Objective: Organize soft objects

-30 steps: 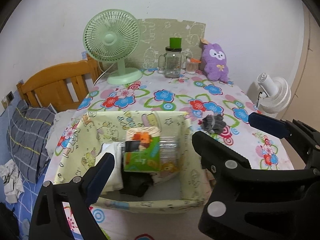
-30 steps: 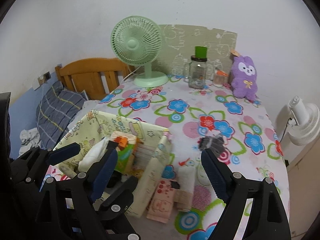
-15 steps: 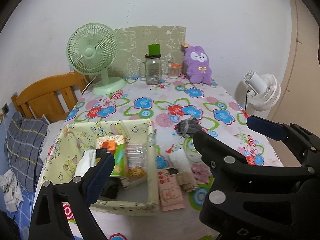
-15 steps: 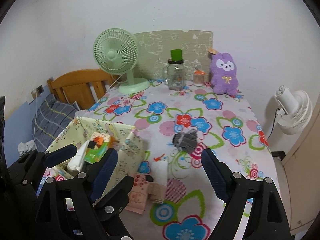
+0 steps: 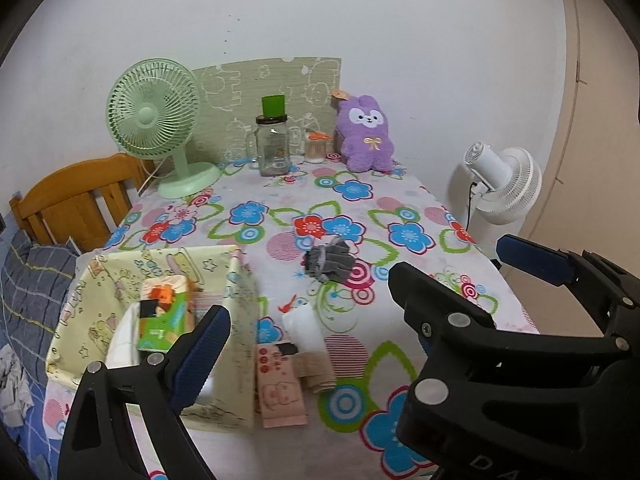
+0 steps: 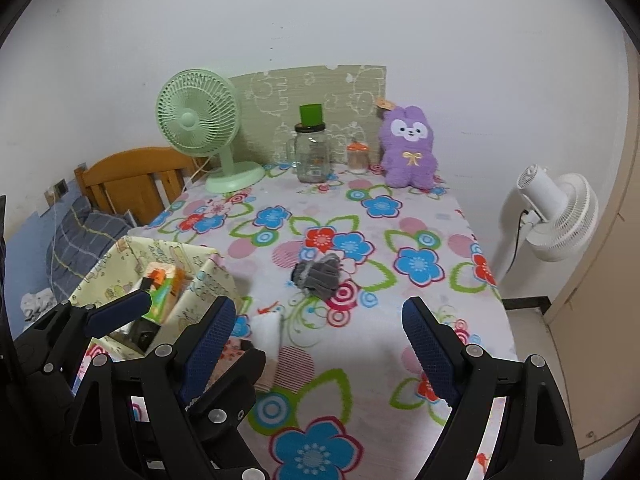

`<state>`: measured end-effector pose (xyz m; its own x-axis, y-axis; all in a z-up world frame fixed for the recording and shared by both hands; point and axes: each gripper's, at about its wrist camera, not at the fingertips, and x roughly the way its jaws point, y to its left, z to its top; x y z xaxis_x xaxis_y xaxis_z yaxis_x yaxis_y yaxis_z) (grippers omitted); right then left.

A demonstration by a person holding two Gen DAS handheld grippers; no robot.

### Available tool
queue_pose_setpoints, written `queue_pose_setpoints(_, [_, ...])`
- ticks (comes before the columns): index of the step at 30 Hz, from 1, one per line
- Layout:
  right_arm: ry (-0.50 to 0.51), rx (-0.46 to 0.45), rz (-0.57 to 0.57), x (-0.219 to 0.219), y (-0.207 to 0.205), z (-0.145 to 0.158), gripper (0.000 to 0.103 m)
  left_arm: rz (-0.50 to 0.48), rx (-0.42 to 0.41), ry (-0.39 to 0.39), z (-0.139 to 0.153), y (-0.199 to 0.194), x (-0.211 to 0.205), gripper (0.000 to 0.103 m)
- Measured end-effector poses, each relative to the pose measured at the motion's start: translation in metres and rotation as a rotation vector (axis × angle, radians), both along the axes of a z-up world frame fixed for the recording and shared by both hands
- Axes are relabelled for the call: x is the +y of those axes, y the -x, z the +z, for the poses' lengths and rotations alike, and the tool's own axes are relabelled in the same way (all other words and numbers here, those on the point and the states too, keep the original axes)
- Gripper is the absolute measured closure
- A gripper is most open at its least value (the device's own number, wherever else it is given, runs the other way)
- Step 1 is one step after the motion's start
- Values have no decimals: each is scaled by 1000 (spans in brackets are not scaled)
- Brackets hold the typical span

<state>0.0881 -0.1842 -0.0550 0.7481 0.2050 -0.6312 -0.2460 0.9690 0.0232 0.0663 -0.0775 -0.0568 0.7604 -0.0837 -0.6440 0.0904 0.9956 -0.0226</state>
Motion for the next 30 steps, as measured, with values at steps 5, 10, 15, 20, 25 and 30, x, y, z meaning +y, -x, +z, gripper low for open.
queue_pose_setpoints(5, [18,12,-13,-10,0,-7,15,-13,22,8,-10,-2,-10,9])
queue_pose_setpoints(10, [36,31,-21,-15,-3,-18,15,-22,54,12,-23,-7,-19,11])
queue_pose_setpoints(15, [37,67,-31,-20,-10,-34,15,-23,87,13,-36,-13,-24,11])
queue_pose_setpoints(20, [38,105,-35,-24,-16,-50,15,-12,127,12,-52,-19,-26,11])
queue_pose_setpoints(25, [40,138,-38,-26,-23,-62,15,7,160,12,-63,-24,-27,11])
queue_pose_setpoints(30, [40,161,-40,-27,-30,-73,15,26,189,6,-72,-30,-26,11])
